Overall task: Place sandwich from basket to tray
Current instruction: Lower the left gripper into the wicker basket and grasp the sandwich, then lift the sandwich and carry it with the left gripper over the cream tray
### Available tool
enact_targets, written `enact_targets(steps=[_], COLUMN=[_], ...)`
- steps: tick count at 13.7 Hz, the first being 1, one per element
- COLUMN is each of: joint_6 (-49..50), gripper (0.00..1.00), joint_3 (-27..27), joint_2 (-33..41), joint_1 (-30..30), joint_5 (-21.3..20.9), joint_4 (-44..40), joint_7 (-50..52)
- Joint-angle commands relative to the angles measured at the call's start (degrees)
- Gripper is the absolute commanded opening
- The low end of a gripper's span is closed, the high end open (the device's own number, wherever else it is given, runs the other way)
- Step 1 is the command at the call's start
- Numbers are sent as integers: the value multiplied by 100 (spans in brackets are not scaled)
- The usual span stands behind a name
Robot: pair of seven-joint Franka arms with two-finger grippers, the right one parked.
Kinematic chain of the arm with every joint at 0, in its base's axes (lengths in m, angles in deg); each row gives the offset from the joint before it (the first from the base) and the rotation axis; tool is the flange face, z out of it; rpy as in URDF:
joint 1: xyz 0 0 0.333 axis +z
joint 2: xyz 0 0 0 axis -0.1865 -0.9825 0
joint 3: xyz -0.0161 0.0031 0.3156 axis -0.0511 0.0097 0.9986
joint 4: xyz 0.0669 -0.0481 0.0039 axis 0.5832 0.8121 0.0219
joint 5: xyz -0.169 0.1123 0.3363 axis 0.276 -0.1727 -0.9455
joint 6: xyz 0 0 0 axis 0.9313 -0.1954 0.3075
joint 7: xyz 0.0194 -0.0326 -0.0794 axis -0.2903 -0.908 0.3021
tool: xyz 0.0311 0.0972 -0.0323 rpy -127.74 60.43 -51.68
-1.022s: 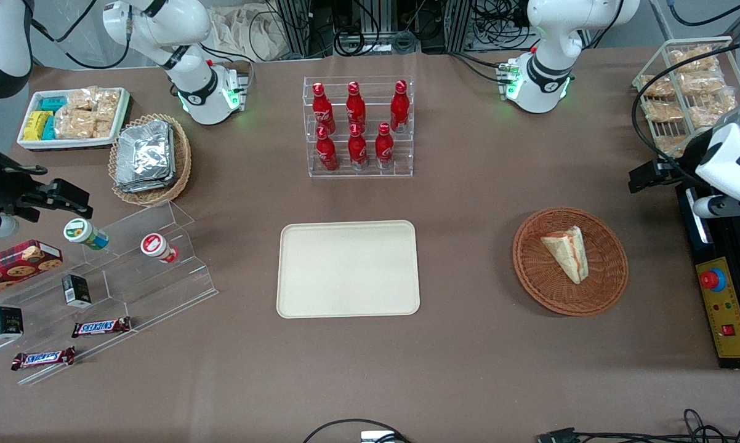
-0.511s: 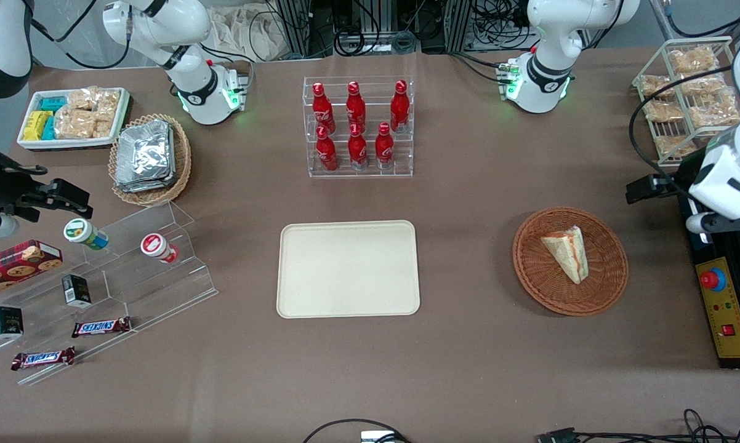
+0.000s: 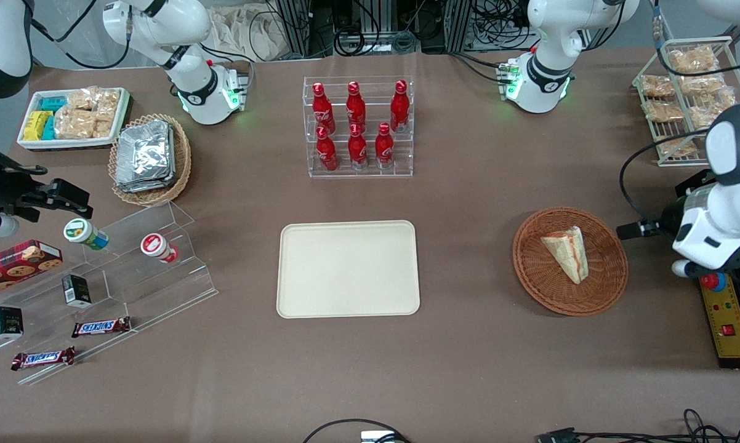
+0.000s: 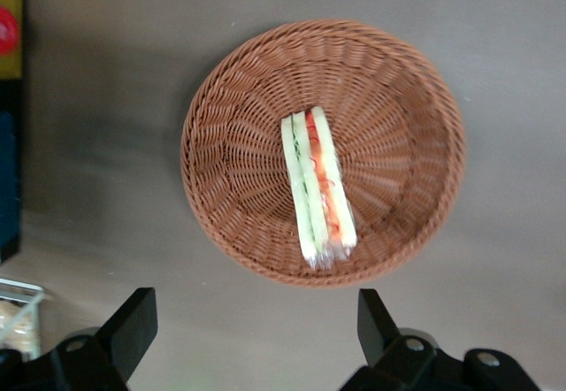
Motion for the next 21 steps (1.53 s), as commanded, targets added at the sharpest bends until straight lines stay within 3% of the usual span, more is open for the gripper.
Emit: enact_targets(steps=[1,4,6,10,15,16,17,20,21], joint_6=[-302,-478,-985,-2480,-3167,-3238,-3351,-3423,-3362], gripper=[100,99,99,99,99,94,81,10,0], joint_3=[-45,-115,-115,-124,-133,-142,-133,-176,-238], joint_2=[-384,-772,-869,-887,-1317,-1387,-1431,-1327,-1204], joint_1=[-63,-81,-72,-81,-81,-81,-81,-81,-81], joint_5=[45,98,369,458,608,617,617,617,617], joint_4=[147,173,505,1499,1711,1720,1738,1826,1817], joint_7=[1116,1770,1780,1789,1789,1797,1797,1797,1797])
